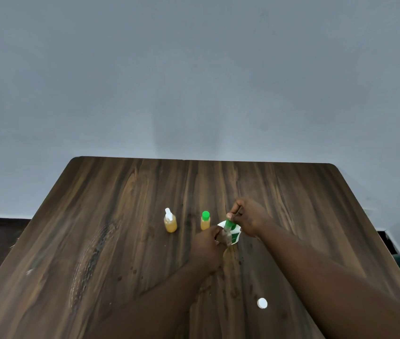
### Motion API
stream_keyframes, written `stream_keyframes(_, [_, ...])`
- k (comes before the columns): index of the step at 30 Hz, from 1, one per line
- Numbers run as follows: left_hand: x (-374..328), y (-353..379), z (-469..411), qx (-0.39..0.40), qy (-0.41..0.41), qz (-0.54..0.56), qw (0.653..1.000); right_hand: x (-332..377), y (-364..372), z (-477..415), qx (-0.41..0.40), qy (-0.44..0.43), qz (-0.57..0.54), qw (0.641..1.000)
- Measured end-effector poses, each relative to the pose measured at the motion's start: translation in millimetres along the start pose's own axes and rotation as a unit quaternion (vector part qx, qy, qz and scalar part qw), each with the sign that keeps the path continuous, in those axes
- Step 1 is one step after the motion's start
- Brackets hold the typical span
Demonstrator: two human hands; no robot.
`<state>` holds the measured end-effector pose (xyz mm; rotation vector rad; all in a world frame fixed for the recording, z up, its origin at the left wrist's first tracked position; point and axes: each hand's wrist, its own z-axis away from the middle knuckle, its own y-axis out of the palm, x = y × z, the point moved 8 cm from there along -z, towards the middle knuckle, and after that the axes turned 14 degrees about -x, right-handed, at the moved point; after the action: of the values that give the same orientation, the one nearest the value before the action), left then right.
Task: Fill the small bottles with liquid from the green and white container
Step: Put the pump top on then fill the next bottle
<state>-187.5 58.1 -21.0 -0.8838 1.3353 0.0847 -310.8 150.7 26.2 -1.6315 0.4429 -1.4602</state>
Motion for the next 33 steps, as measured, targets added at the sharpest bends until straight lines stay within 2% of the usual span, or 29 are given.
stream_keyframes(4, [0.7, 2.5, 4.0, 0.0, 0.012, -0.009, 1.0, 2.6, 1.3, 2.1, 0.012, -0.01, 0.026, 1.0])
stream_keyframes(9, [-2.0, -2.4, 1.1, 0.006, -0.011, 0.001, 1.0, 3.6, 0.0, -0.9, 0.007, -0.007, 0.008, 1.0])
stream_keyframes(14, [-2.8, 0.7, 5.0, 0.009, 0.008, -0.014, 1.0, 4.2, 2.4, 0.9, 0.023, -0.017, 0.041, 0.999])
stream_keyframes(16, [-3.9, -0.6, 3.0, 0.0, 0.009, -0.008, 1.0, 6.0, 1.1, -1.5, 0.027, -0.011, 0.02, 0.999])
stream_keyframes(19, [-3.5, -2.1, 1.8, 0.008, 0.009, -0.002, 1.0, 1.3, 0.8, 0.8, 0.016, -0.008, 0.01, 1.0])
stream_keyframes(23, [-4.1, -1.8, 7.0, 0.005, 0.018, -0.012, 1.0, 3.5, 1.2, 2.3, 0.013, -0.02, 0.049, 0.998])
stream_keyframes(29, [-3.1, -3.5, 4.4, 0.008, 0.01, -0.009, 1.0, 1.4, 1.5, 3.1, 0.003, -0.023, 0.029, 0.999])
stream_keyframes(33, [-3.4, -1.9, 8.4, 0.007, 0.014, -0.015, 1.0, 4.1, 2.7, 2.6, 0.019, -0.02, 0.043, 0.999])
